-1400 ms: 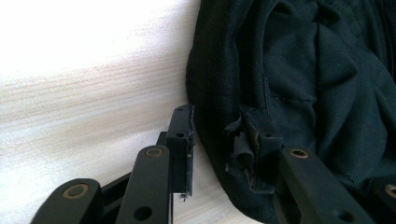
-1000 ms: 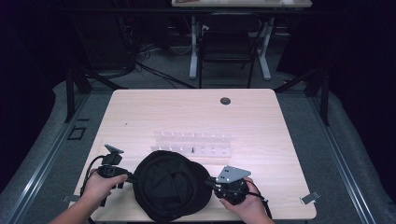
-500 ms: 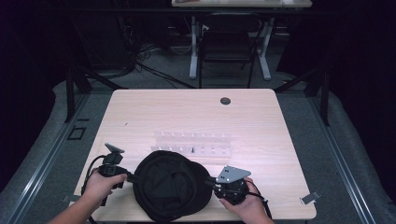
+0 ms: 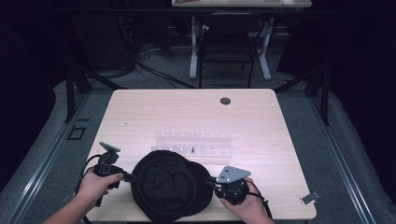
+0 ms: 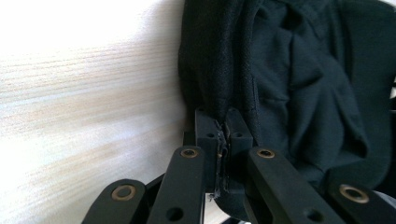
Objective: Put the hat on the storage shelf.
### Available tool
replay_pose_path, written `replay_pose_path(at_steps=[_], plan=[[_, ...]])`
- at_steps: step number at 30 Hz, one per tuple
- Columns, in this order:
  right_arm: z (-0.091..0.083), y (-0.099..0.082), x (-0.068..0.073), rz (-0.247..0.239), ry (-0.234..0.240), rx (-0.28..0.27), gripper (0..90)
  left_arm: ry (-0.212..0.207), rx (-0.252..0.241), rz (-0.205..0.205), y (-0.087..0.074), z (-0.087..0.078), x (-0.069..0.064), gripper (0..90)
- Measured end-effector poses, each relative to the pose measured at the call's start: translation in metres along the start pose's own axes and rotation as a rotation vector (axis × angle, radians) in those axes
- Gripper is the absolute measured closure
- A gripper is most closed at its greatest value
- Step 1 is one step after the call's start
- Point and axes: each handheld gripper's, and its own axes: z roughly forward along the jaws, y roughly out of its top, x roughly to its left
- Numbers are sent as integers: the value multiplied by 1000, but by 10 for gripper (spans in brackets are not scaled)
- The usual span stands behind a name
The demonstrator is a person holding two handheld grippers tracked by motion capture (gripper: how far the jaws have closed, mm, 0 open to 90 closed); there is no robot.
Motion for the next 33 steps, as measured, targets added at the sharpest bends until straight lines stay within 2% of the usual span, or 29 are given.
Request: replay_pose_path(at_steps=[4,15,19,22,24,27,33], plan=[[1,-1,-1,3,-4,11,793,-39,-18,-4,0,-12,-5,881],[2,-2,-2,7,-8,16,788,-73,-27,7,-1,-26,-17,881],[1,-2,-2,9,-10,15,786,-100,-17,-27,0,-30,-21,881],[1,-2,-2,11,-8,14,784,-117,-18,-28,0,-33,-23,881],[1,-2,-3,9,-8,16,783,-152,-18,-53,0,-36,-27,882],[0,-2,-3,11,-8,13,781,-171,-24,-56,0,-38,-28,881],[-3,-1,-6,18,-16,2,770,-255,-40,-74,0,-41,-32,881]])
